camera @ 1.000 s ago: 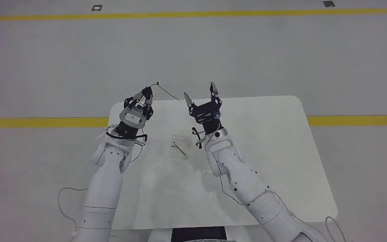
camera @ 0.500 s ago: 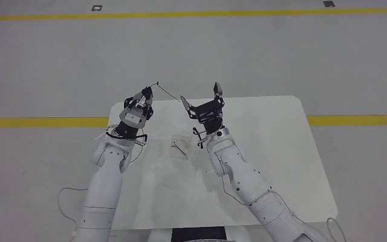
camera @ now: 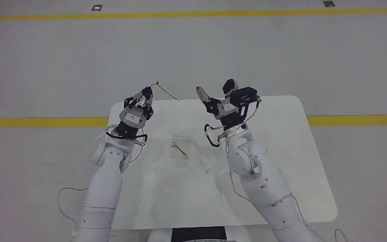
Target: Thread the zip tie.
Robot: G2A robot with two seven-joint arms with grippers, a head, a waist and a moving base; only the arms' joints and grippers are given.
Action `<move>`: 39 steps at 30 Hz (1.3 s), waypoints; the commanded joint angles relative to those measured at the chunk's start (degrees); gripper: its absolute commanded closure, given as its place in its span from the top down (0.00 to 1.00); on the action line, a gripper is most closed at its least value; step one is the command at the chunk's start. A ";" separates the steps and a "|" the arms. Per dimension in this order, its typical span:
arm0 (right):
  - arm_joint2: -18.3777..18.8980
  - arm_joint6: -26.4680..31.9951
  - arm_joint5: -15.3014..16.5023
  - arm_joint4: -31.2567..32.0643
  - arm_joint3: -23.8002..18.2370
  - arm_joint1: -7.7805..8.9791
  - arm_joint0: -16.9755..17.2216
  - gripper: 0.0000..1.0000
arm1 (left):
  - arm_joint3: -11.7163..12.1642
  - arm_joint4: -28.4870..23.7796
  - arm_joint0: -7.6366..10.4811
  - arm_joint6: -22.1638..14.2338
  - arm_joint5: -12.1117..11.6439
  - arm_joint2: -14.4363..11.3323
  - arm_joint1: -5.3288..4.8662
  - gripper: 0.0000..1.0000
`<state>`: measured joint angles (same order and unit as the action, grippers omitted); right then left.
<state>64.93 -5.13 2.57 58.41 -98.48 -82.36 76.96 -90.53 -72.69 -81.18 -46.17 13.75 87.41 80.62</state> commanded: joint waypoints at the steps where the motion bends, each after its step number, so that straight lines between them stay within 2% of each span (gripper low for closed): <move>1: 1.33 3.45 1.24 -5.78 -1.62 0.08 0.61 1.00 | 0.00 0.00 0.00 0.00 0.00 0.00 0.00 0.00; 3: 2.26 5.17 1.75 -11.29 -2.67 0.02 1.18 1.00 | 0.00 0.00 0.00 0.00 0.00 0.00 0.00 0.00; 12: 2.26 5.17 1.75 -11.29 -2.67 0.02 1.18 1.00 | 0.00 0.00 0.00 0.00 0.00 0.00 0.00 0.00; 14: 3.31 4.45 2.06 -16.09 -3.45 -0.07 1.93 1.00 | 0.00 0.00 0.00 0.00 0.00 0.00 0.00 0.00; 17: 5.40 6.53 4.21 -23.78 -4.41 0.02 2.63 1.00 | 0.00 0.00 0.00 0.00 0.00 0.00 0.00 0.00; 21: 7.53 10.79 7.45 -28.81 -5.50 0.45 3.36 1.00 | 0.00 0.00 0.00 0.00 0.00 0.00 0.00 0.00; 25: 7.97 13.96 9.77 -32.34 -6.65 0.73 4.34 1.00 | -0.06 -0.06 -0.03 0.49 -0.08 -0.15 0.01 0.00; 27: 8.13 14.34 10.04 -32.63 -6.81 0.80 4.50 1.00 | -0.33 -0.72 -0.06 1.45 0.18 -0.88 0.01 0.00; 35: 8.13 14.34 10.04 -32.63 -6.81 0.80 4.50 1.00 | -1.22 -2.76 0.00 1.21 2.62 -4.63 -0.04 0.00; 39: 8.13 14.34 10.04 -32.63 -6.81 0.80 4.50 1.00 | -1.92 -2.84 0.03 1.23 2.93 -5.06 -0.13 0.00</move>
<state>73.06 9.21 12.61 25.77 -105.29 -81.56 81.46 -92.44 -75.70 -81.16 -44.91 16.72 82.32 80.50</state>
